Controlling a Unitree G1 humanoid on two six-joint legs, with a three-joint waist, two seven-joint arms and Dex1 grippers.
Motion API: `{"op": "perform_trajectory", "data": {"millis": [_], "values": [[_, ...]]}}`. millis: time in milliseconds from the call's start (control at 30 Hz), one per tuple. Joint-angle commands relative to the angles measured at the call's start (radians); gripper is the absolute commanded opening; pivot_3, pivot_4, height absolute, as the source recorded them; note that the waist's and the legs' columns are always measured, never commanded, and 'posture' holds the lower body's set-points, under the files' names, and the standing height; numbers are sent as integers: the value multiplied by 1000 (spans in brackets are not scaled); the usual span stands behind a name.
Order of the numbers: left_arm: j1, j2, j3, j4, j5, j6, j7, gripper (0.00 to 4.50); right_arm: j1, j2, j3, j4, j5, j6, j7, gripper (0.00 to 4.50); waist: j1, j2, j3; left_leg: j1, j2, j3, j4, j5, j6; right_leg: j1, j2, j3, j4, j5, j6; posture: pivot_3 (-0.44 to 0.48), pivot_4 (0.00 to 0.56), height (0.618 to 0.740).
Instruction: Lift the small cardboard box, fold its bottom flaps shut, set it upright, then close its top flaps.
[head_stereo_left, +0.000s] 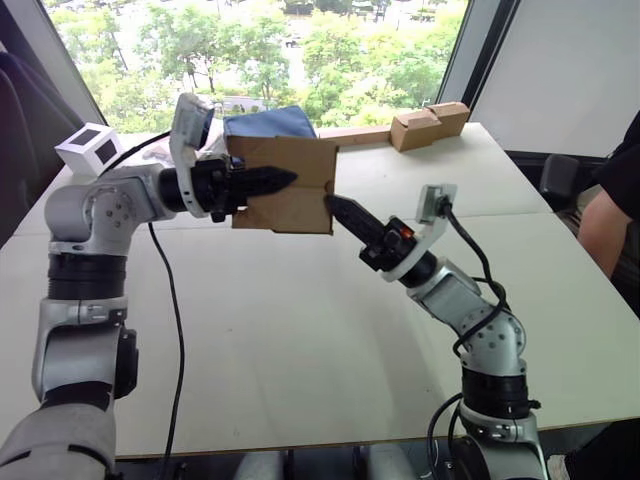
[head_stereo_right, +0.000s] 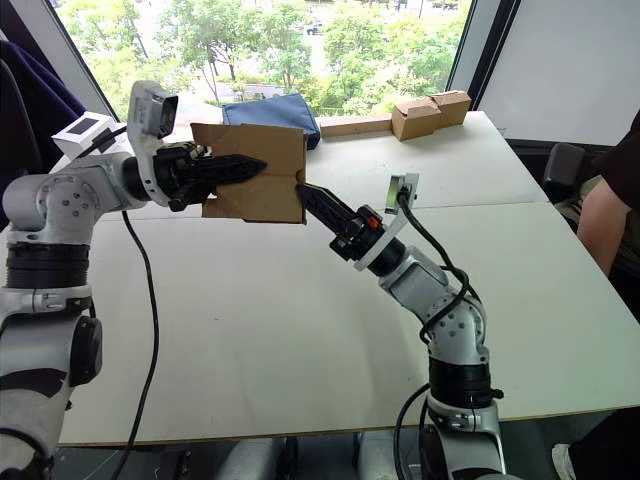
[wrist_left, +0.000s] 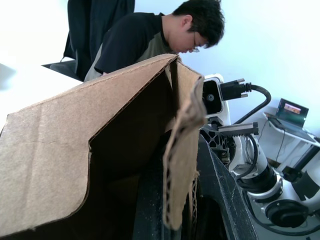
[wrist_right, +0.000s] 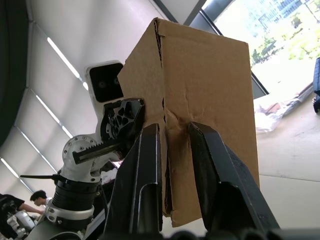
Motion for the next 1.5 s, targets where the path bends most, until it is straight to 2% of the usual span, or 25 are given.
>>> {"op": "perform_trajectory", "data": {"millis": [33, 200, 567, 767, 1133, 1500], "values": [[-19, -11, 6, -16, -3, -13, 6, 0, -36, 35, 67, -61, 7, -4, 6, 904, 0, 0, 0, 0, 0, 0, 0, 0, 0, 0, 0, 0, 0, 0, 0, 0, 150, 740], [-18, -11, 12, -18, -2, -13, 8, 0, -37, 40, 57, -57, -10, -15, -4, 904, 0, 0, 0, 0, 0, 0, 0, 0, 0, 0, 0, 0, 0, 0, 0, 0, 150, 740], [-20, 1, 27, -6, 2, -22, 9, 0, -11, -48, -23, -79, 42, -3, -11, 904, 0, 0, 0, 0, 0, 0, 0, 0, 0, 0, 0, 0, 0, 0, 0, 0, 150, 740], [-22, -2, 32, -2, -3, -26, 10, 0, 4, -56, -26, -71, 38, -13, -20, 904, 0, 0, 0, 0, 0, 0, 0, 0, 0, 0, 0, 0, 0, 0, 0, 0, 150, 740], [-10, -4, 32, -28, -22, -15, 7, 0, 9, 8, -56, -25, 68, -55, -87, 904, 0, 0, 0, 0, 0, 0, 0, 0, 0, 0, 0, 0, 0, 0, 0, 0, 150, 740], [12, -2, 23, -60, -24, -17, 0, 0, 2, 72, -26, -39, 131, -47, -154, 904, 0, 0, 0, 0, 0, 0, 0, 0, 0, 0, 0, 0, 0, 0, 0, 0, 150, 740]]}}
